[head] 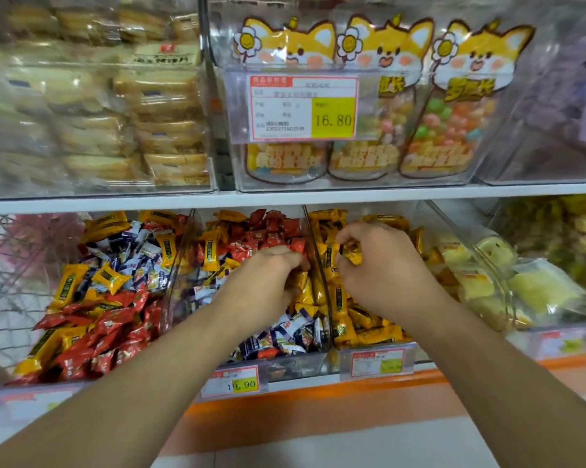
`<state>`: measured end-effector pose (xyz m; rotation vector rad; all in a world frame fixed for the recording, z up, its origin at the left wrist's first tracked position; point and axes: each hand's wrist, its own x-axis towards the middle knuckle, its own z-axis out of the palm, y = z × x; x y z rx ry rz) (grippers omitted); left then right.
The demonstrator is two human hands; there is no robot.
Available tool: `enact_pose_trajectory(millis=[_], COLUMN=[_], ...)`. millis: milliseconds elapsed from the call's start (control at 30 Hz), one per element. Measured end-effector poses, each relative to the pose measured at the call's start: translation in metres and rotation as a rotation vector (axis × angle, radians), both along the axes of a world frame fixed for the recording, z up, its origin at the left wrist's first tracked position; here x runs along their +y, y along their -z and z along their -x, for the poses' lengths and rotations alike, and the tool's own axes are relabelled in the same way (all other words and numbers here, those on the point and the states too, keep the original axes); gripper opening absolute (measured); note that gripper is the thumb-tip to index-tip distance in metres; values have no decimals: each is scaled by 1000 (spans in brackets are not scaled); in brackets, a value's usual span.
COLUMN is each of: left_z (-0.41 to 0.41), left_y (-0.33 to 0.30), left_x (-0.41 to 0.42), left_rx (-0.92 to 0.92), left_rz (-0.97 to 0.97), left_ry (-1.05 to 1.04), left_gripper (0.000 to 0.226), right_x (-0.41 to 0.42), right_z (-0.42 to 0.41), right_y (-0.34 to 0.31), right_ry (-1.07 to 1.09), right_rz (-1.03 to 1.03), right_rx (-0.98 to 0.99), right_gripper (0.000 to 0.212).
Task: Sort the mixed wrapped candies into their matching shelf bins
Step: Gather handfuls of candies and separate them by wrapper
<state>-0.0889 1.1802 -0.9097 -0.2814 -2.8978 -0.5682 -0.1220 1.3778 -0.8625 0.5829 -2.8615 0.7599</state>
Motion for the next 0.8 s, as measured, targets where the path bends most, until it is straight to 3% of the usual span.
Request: enact_pose_trajectory(millis=[167, 333, 467, 567, 667, 733, 800], left_z=[9, -4, -32, -56, -66, -62, -54], left_y=[0, -9, -35, -48, -49, -45, -37], left_x=[3, 2, 0, 9, 17, 17, 11], left_rx=[-2, 74, 113, 54, -9, -39, -57], left_rz=[31, -103, -571, -962, -1151, -1114, -894], left_ry=[-30, -123, -330, -317, -285, -263, -247], left_gripper=[31, 21, 16, 10, 13, 12, 7], right_x=[3, 6, 3, -7, -11, -6, 5], right_z=[0, -2, -9, -21, -30, -28, -22], right_y=[0, -2, -6, -9, -9, -10, -12], right_ry=[-28, -54, -129, -257, -315, -248, -103], right_rz=[22, 35, 65, 91, 109, 127, 96], right_rx=[19, 19, 31, 3, -23, 9, 41], right_gripper=[28, 28, 32, 37, 20, 13, 22])
